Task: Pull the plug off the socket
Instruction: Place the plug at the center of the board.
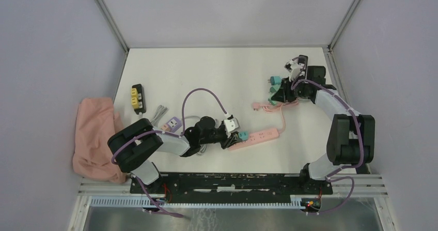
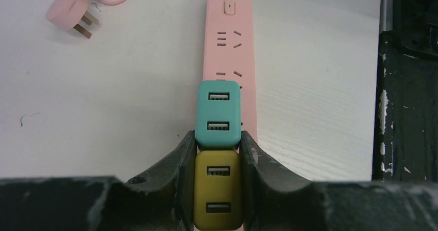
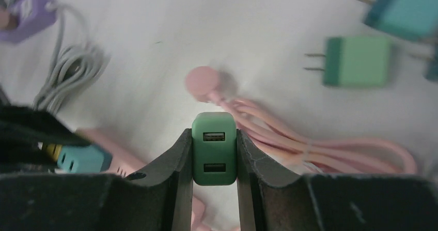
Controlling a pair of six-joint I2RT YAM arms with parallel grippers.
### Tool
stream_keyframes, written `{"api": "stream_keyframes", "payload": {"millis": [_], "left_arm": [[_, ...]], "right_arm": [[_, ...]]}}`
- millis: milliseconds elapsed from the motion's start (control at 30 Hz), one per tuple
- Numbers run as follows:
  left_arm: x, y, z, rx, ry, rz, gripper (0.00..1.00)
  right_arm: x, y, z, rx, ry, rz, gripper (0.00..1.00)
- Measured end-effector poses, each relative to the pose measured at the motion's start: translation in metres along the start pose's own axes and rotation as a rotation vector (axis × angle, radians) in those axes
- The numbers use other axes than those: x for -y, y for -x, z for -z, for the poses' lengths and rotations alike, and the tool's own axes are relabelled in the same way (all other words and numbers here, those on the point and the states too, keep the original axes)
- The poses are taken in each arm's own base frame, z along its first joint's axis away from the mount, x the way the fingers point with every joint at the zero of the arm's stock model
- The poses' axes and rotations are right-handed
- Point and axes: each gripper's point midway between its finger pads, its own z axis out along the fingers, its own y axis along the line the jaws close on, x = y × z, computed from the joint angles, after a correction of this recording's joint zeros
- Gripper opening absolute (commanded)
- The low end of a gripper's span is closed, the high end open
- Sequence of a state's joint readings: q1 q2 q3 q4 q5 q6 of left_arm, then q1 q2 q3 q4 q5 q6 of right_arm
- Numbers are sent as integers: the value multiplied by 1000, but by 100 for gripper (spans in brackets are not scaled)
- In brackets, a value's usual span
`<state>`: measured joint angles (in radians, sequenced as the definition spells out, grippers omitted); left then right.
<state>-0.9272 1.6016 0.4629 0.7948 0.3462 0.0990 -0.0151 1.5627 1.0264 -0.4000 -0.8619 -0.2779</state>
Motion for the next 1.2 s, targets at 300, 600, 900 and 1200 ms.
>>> {"api": "stream_keyframes", "payload": {"millis": [300,600,900,1200], "left_arm": [[0,0,0,5,2,-1,3],[0,0,1,10,5,-3,3],[0,0,1,10,5,-3,3],[0,0,1,10,6,-3,3]], "right_arm": [[116,7,25,183,-534,-487,27],[169,0,4,158,-630,-616,42],[171,10,-17,116,-507,-620,66],[151,9,8,14,-497,-457,73]]}}
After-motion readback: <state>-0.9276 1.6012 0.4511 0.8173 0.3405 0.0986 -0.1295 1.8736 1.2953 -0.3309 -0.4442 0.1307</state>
